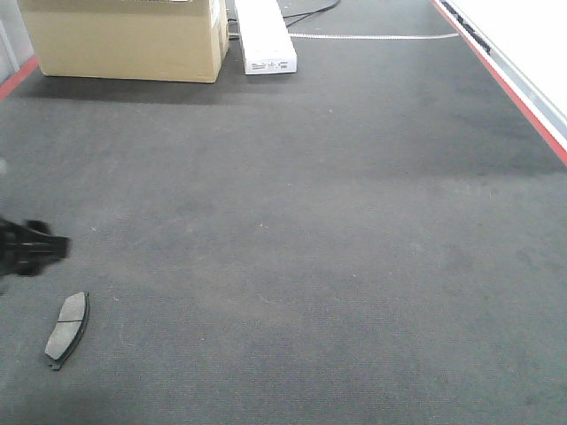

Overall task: Move and align brake pads A on conveyor
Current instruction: 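Open the left gripper to release the pad and lift away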

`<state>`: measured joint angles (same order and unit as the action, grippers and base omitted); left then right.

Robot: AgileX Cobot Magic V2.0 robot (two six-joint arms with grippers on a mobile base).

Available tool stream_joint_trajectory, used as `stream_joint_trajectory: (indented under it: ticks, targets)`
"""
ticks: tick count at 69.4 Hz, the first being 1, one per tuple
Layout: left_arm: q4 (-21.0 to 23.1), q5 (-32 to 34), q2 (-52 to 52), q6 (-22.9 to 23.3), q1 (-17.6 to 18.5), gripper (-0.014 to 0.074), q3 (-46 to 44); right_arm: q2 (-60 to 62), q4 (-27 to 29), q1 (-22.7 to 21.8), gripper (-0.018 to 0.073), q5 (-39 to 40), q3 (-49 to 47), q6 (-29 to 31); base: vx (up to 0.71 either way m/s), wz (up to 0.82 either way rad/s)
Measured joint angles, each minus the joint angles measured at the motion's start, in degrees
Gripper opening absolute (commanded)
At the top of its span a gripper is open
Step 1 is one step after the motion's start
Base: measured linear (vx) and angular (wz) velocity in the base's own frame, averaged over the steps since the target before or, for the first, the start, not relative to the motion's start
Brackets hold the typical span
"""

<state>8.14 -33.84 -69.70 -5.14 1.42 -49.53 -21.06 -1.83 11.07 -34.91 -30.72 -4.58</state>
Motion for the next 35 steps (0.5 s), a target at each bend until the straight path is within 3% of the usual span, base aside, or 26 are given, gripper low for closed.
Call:
stream_joint_trajectory:
  ticks: [35]
  targets:
    - [0.0, 1.8, 41.3, -0.3, 0.0, 0.0443, 22.3, 0.0, 0.0, 0.0, -0.0007, 0.0, 0.0, 0.0, 0.0, 0.0]
